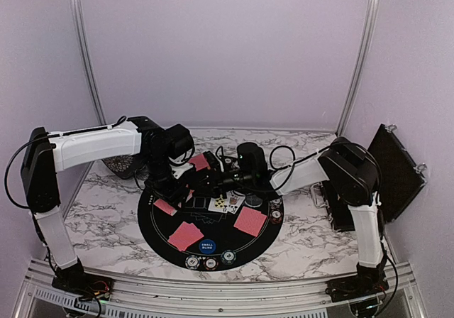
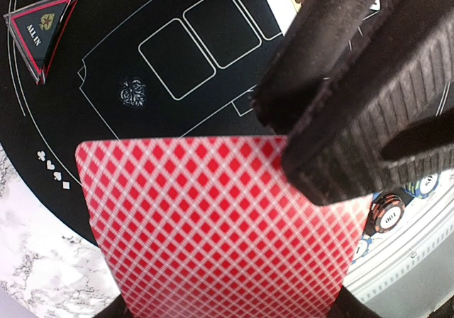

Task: Distribute texas hold em gaming equipment
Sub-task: Pick up the poker card from the face-down deck piles.

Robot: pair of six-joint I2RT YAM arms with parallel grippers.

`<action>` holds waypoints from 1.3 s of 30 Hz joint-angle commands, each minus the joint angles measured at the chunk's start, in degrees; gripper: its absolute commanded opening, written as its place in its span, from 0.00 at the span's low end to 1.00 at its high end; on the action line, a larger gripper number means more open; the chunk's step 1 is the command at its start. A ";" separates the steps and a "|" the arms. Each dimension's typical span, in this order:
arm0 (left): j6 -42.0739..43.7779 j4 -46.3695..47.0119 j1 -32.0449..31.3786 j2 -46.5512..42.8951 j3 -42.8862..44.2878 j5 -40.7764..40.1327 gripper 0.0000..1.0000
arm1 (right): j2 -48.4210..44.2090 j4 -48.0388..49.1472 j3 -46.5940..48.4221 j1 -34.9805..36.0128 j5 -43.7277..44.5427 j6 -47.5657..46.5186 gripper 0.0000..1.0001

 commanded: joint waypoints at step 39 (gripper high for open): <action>0.14 -1.05 -0.07 -0.59 1.17 -0.07 0.57 | -5.44 0.28 -2.79 0.30 0.60 -0.06 0.15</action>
